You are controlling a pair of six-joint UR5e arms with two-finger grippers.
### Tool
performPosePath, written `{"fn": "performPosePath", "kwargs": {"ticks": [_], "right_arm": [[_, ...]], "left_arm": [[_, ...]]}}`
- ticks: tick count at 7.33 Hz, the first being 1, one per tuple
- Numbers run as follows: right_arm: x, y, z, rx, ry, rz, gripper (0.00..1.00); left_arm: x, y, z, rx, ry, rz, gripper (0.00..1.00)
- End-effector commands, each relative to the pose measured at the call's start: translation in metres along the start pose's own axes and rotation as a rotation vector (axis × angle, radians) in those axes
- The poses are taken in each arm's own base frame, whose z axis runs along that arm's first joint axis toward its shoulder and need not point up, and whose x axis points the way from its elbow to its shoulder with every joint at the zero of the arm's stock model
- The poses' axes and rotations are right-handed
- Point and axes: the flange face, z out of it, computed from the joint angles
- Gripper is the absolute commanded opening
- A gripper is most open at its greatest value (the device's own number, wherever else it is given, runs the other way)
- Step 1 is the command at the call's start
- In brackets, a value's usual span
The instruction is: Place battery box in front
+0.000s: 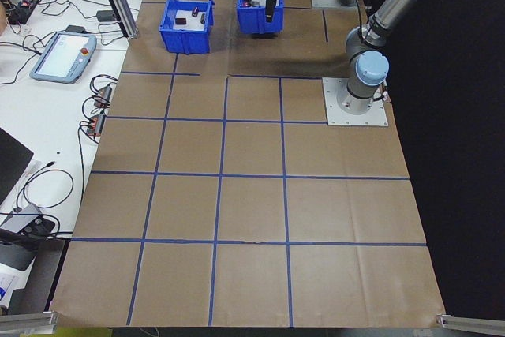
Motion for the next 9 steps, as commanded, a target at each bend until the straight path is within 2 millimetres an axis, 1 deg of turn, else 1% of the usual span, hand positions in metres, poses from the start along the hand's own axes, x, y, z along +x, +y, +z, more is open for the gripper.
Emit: {"fn": "performPosePath", "kwargs": {"ticks": [1,2,3,4,5,6,7,8,9], "right_arm": [[-0.007,-0.018,0.005,0.004,0.003,-0.016,0.06],[-0.011,-0.023,0.007,0.003,-0.001,-0.023,0.06],[-0.017,-0.031,0.014,-0.003,-0.012,-0.017,0.06],[-0.015,-0.034,0.022,-0.010,-0.023,-0.024,0.06],[-0.015,-0.036,0.030,-0.017,-0.037,-0.029,0.25],[-0.015,-0.037,0.034,-0.018,-0.044,-0.022,0.64],[-0.015,-0.036,0.033,-0.018,-0.044,-0.019,1.00],[-0.016,-0.035,0.026,-0.013,-0.033,-0.017,1.00],[-0.014,-0.036,0.013,0.003,-0.014,-0.015,1.00]], "left_arm": [[-0.005,-0.003,-0.010,0.018,-0.004,-0.018,1.00],[-0.005,-0.010,0.004,-0.014,0.006,-0.019,1.00],[-0.006,-0.011,0.004,-0.016,0.002,-0.019,1.00],[-0.006,-0.011,0.005,-0.018,0.004,-0.019,1.00],[-0.006,-0.011,0.005,-0.018,0.004,-0.019,1.00],[-0.006,-0.011,0.004,-0.016,0.004,-0.019,1.00],[-0.006,-0.011,0.004,-0.016,0.004,-0.017,1.00],[-0.006,-0.010,0.004,-0.016,0.004,-0.017,1.00],[-0.006,-0.010,0.005,-0.018,0.004,-0.017,1.00]]}}
